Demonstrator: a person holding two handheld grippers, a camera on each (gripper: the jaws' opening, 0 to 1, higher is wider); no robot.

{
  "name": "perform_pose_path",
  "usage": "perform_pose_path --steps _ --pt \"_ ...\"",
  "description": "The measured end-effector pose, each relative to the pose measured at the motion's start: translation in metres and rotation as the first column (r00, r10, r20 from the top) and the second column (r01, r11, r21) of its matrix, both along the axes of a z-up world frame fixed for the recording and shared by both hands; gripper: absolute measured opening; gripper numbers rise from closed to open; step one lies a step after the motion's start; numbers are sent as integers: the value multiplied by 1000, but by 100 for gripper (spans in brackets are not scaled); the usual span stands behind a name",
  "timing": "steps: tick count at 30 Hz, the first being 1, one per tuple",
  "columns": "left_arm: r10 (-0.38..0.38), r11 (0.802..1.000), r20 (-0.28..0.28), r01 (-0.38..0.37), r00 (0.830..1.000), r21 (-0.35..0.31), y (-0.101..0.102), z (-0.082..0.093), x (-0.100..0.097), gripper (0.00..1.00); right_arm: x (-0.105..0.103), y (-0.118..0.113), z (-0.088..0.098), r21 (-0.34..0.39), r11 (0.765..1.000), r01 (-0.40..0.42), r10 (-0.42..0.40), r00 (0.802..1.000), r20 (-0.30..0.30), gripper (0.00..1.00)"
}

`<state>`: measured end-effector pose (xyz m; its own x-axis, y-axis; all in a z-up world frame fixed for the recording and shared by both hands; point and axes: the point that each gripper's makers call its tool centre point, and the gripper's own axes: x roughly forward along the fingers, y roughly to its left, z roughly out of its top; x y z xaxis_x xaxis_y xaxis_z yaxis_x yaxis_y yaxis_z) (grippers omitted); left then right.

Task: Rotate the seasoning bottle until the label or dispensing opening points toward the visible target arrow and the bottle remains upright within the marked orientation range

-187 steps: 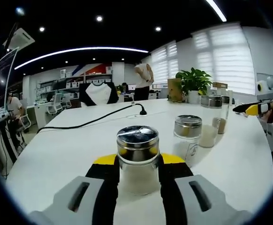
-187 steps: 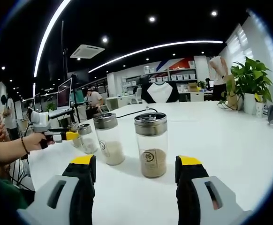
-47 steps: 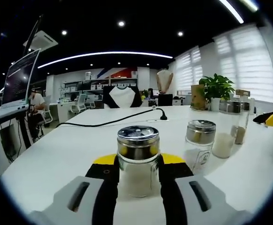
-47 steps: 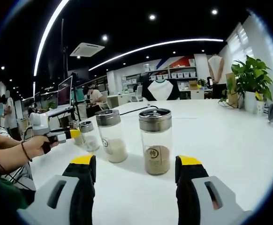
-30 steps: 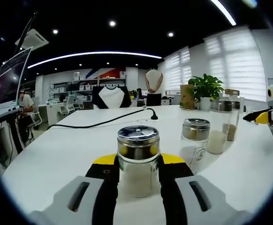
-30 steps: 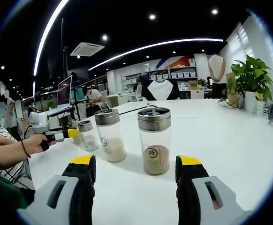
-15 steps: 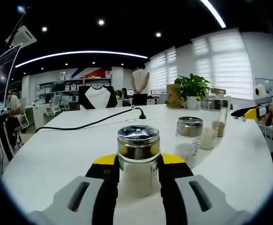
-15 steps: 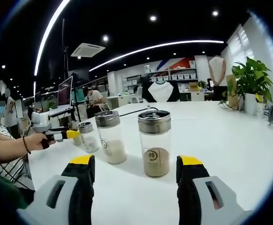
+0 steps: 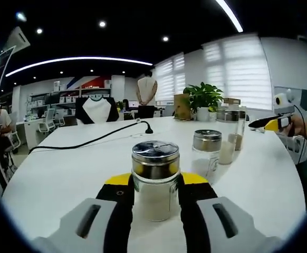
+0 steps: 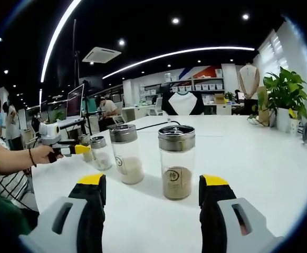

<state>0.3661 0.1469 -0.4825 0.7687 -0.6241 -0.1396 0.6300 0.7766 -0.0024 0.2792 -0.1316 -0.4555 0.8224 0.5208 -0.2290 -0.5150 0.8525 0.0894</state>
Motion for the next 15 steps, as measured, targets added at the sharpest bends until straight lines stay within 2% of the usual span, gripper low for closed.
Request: perform_pose_path --steps 8,15 --pt "-85 996 8 85 996 -3 -2 0 -1 34 0 -1 -2 -2 1000 4 -4 1000 -6 73" --pt "-116 993 12 116 993 -2 -4 0 -2 34 0 -2 -2 -1 1000 3 -3 1000 -8 73"
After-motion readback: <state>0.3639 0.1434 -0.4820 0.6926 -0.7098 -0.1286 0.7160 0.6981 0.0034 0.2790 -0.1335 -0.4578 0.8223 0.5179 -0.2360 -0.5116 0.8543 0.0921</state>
